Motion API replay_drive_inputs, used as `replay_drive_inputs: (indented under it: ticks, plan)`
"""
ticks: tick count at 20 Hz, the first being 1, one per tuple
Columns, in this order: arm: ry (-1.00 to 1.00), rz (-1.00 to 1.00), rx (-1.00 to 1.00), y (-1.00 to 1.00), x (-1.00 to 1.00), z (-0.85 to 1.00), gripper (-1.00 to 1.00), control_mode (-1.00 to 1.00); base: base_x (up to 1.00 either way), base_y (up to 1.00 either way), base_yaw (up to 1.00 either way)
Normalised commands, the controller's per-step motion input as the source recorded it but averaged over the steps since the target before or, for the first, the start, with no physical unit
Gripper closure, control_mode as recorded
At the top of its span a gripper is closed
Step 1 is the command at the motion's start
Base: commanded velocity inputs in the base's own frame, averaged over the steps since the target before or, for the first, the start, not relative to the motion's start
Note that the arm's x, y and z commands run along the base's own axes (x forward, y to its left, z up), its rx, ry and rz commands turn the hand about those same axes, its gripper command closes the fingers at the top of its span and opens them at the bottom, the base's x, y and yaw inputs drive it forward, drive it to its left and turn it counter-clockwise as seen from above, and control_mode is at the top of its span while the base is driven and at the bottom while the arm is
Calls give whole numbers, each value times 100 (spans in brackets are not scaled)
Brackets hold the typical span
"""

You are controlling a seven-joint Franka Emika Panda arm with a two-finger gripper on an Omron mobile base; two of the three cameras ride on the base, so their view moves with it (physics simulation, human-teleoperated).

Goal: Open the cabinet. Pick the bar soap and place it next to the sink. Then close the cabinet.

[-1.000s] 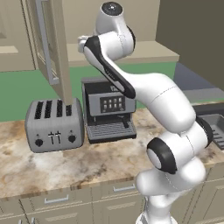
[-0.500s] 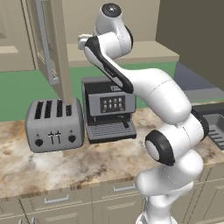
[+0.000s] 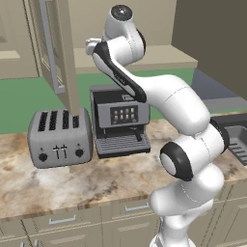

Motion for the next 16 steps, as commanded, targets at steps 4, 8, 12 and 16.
replay_drive_inputs:
  ticks: [4, 8, 12, 16]
  plan:
    - [0, 0, -5, -1, 29, 0, -100, -100, 0, 0, 0]
    - [0, 0, -4, 0, 32, 4, -100, -100, 0, 0, 0]
    - [0, 0, -2, 0, 12, 15, -100, -100, 0, 0, 0]
    - [0, 0, -1, 0, 12, 13, -100, -100, 0, 0, 0]
